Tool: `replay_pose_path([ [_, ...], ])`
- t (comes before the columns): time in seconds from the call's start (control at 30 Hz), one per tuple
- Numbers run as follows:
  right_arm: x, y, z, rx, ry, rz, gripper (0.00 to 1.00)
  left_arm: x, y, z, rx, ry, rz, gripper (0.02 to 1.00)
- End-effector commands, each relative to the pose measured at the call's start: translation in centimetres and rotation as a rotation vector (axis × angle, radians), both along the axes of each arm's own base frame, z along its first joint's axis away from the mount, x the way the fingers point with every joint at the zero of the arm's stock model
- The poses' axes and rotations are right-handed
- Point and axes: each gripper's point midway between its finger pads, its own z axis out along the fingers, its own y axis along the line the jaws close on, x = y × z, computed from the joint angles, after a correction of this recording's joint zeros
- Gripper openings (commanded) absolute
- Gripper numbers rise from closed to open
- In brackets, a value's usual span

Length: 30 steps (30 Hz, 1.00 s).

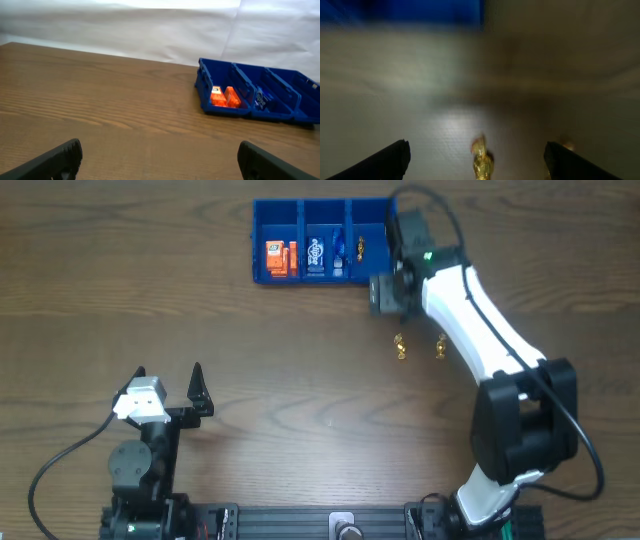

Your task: Sort Candies Into Trays

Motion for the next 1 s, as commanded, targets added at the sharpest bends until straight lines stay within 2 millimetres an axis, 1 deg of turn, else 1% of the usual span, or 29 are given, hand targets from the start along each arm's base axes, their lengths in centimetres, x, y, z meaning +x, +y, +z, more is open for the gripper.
replay_pose_path([
  [0.03, -3.7, -0.6, -5.0, 0.051, 0.114, -0.028, 0.882, -0.1, 0.3, -1.8, 0.010, 0.051, 0.014, 0.998],
  [0.1, -4.4, -0.8, -5.7, 0.045, 0.131, -0.028, 0.882, -0.1, 0.3, -1.8, 0.011, 0.051, 0.014, 0.998],
  [0.3, -4.7, -0.7, -6.0, 0.042, 0.139, -0.024, 0.851, -0.1, 0.3, -1.8, 0.010, 0.051, 0.014, 0.998],
  [0.4, -5.2, -0.8, -6.8, 0.043, 0.140, -0.024, 0.840, -0.1, 0.3, -1.8, 0.010, 0.051, 0.014, 0.998],
  [0.47, -5.5, -0.9, -7.0, 0.041, 0.149, -0.027, 0.794, -0.1, 0.3, -1.8, 0.011, 0.051, 0.014, 0.996],
  [0.53, -5.5, -0.9, -7.1, 0.042, 0.150, -0.032, 0.698, -0.1, 0.3, -1.8, 0.010, 0.051, 0.014, 0.998],
  [0.67, -5.5, -0.7, -7.1, 0.042, 0.149, -0.026, 0.575, -0.1, 0.3, -1.8, 0.011, 0.051, 0.014, 0.996],
  [0.77, -5.6, -0.7, -7.4, 0.040, 0.156, -0.027, 0.439, -0.1, 0.3, -1.8, 0.011, 0.051, 0.014, 0.998],
  [0.87, -5.6, -0.7, -7.4, 0.040, 0.158, -0.030, 0.329, -0.1, 0.3, -1.8, 0.010, 0.051, 0.014, 0.998],
  [0.9, -5.6, -0.7, -7.4, 0.041, 0.156, -0.030, 0.299, -0.1, 0.3, -1.8, 0.011, 0.051, 0.014, 0.998],
  [1.0, -5.4, -0.6, -7.4, 0.044, 0.148, -0.029, 0.255, -0.1, 0.3, -1.8, 0.011, 0.051, 0.014, 0.996],
])
